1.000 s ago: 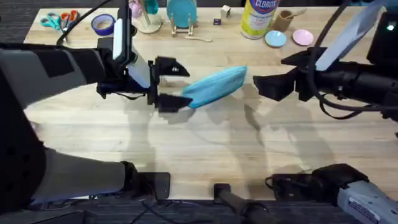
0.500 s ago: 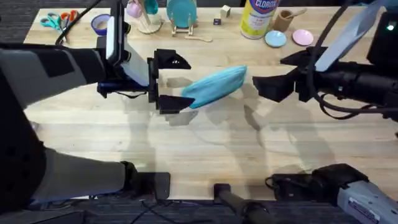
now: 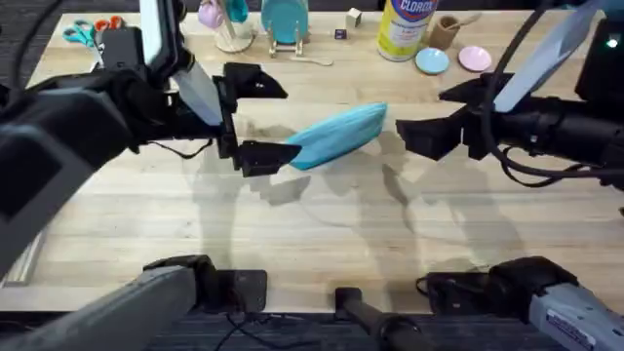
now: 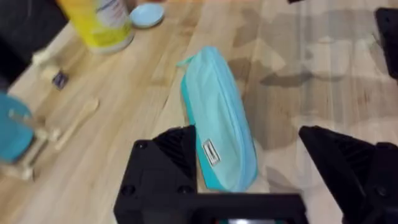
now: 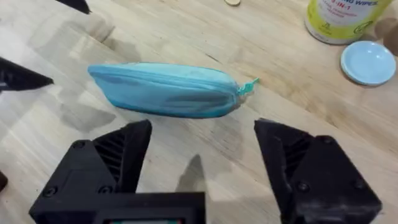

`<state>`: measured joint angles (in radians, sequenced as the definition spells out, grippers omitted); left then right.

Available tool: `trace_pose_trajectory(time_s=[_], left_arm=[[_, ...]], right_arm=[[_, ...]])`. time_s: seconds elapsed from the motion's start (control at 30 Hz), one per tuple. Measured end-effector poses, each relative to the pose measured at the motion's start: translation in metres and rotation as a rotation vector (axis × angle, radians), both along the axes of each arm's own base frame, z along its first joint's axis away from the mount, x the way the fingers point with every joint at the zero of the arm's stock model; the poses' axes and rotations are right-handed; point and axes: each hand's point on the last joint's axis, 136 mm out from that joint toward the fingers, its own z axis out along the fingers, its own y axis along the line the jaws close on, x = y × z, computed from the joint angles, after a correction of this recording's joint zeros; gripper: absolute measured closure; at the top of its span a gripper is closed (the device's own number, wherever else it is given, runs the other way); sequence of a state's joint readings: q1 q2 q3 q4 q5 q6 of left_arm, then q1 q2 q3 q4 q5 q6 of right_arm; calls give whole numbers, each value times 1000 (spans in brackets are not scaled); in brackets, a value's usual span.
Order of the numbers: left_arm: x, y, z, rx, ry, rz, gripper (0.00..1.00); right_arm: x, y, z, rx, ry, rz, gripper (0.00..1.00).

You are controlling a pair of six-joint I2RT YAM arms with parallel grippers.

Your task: Unzip the bag, pick up the pens from the table one at a time and place them inside, then zip the bag closed.

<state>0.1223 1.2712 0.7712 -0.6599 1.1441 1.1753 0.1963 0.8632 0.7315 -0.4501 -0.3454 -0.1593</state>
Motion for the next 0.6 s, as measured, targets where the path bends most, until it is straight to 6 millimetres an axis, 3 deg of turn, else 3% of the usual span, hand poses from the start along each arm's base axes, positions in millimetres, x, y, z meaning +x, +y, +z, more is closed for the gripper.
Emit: trace_pose_trajectory(time_s=[0.3, 0.6], left_arm=[[-6, 27, 25, 60, 232, 409, 4], [-62, 38, 31, 75, 386, 612, 5]], right_arm=[[0, 0, 0, -2, -1, 2, 4], [0, 0, 0, -2, -1, 2, 4]])
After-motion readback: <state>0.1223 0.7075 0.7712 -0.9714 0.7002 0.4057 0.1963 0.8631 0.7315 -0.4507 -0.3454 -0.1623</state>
